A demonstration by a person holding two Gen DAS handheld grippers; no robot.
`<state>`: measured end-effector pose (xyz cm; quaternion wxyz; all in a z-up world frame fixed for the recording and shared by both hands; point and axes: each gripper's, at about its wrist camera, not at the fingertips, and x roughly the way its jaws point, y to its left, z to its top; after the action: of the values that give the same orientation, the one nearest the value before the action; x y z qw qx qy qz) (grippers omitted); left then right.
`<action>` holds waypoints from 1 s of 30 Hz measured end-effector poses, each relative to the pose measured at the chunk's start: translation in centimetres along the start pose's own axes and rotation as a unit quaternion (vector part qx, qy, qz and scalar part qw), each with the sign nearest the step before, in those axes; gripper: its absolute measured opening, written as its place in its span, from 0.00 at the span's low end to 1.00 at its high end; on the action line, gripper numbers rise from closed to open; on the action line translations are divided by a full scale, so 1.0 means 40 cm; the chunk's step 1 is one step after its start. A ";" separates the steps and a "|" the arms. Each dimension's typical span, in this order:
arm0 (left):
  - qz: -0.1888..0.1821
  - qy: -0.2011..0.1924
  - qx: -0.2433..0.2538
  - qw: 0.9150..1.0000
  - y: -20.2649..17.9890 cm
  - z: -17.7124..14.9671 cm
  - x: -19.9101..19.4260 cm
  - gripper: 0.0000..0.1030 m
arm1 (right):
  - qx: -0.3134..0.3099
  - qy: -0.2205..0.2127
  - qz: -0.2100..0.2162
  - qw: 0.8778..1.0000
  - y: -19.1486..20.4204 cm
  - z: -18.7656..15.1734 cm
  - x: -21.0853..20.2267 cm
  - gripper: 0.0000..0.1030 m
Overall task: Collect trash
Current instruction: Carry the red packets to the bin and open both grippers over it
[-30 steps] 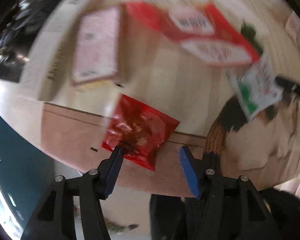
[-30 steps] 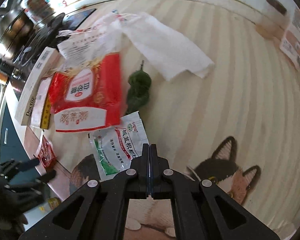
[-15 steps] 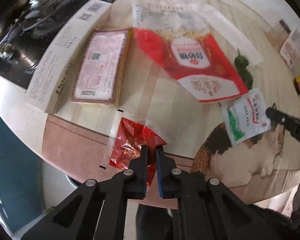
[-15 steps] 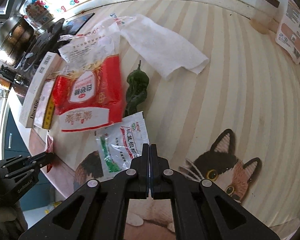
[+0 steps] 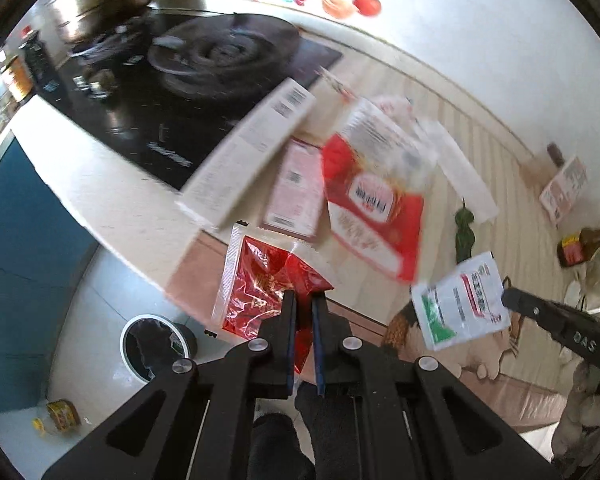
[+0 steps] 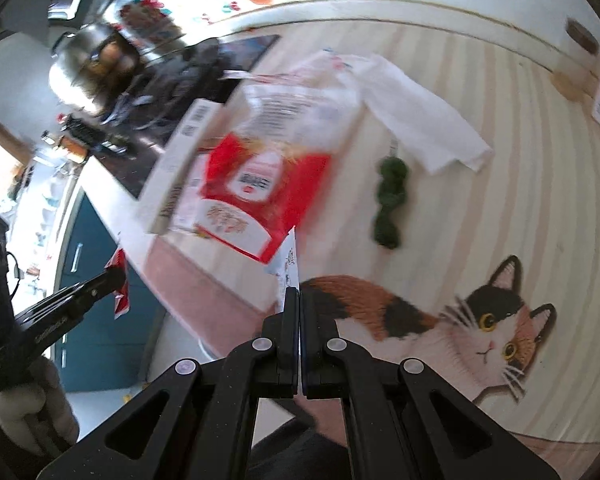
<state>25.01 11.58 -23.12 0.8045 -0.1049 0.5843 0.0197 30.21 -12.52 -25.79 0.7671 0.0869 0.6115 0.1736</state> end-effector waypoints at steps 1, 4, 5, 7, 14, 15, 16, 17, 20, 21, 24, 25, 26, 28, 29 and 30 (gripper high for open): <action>-0.002 -0.004 -0.007 1.000 0.045 -0.007 0.001 0.04 | -0.005 0.002 0.007 1.000 0.022 0.001 -0.007 0.00; -0.004 -0.018 -0.031 0.999 0.104 -0.025 -0.026 0.04 | -0.023 0.003 0.021 1.000 0.090 -0.007 -0.023 0.00; -0.006 -0.021 -0.042 0.999 0.136 -0.034 -0.038 0.04 | -0.030 0.003 0.025 0.999 0.115 -0.008 -0.023 0.00; -0.007 -0.027 -0.065 0.997 0.192 -0.054 -0.058 0.04 | -0.048 0.005 0.036 0.998 0.177 -0.012 -0.021 0.00; 0.006 -0.021 -0.182 0.983 0.486 -0.173 -0.082 0.04 | -0.124 0.031 0.076 0.989 0.446 -0.055 0.101 0.00; 0.008 -0.017 -0.202 0.979 0.537 -0.197 -0.074 0.04 | -0.137 0.037 0.080 0.987 0.491 -0.068 0.135 0.00; 0.011 -0.012 -0.228 0.973 0.602 -0.232 -0.058 0.04 | -0.152 0.046 0.083 0.984 0.540 -0.084 0.183 0.00; 0.011 -0.006 -0.250 0.968 0.657 -0.263 -0.041 0.04 | -0.164 0.054 0.085 0.981 0.580 -0.100 0.227 0.00; 0.012 0.011 -0.307 0.951 0.813 -0.359 0.039 0.04 | -0.201 0.080 0.082 0.973 0.710 -0.165 0.418 0.00; 0.010 0.017 -0.329 0.944 0.873 -0.400 0.084 0.04 | -0.210 0.087 0.079 0.971 0.735 -0.184 0.474 0.00; 0.002 0.036 -0.376 0.926 1.017 -0.500 0.233 0.04 | -0.231 0.113 0.065 0.964 0.813 -0.260 0.697 0.00; -0.004 0.041 -0.389 0.920 1.060 -0.532 0.288 0.04 | -0.236 0.122 0.059 0.962 0.832 -0.290 0.790 0.00; -0.008 0.047 -0.400 0.915 1.096 -0.560 0.343 0.04 | -0.238 0.133 0.054 0.961 0.843 -0.319 0.881 0.00; -0.024 0.059 -0.419 0.906 1.173 -0.623 0.476 0.04 | -0.242 0.150 0.042 0.958 0.851 -0.371 1.042 0.00; -0.033 0.064 -0.428 0.901 1.205 -0.651 0.541 0.04 | -0.243 0.158 0.036 0.956 0.850 -0.394 1.119 0.00; -0.042 0.069 -0.437 0.896 1.235 -0.679 0.604 0.04 | -0.245 0.169 0.028 0.954 0.843 -0.429 1.223 0.00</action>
<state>-0.37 52.44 -61.16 0.6353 -0.4715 0.5658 0.2321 17.58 35.55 -62.62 0.6453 -0.1175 0.6678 0.3518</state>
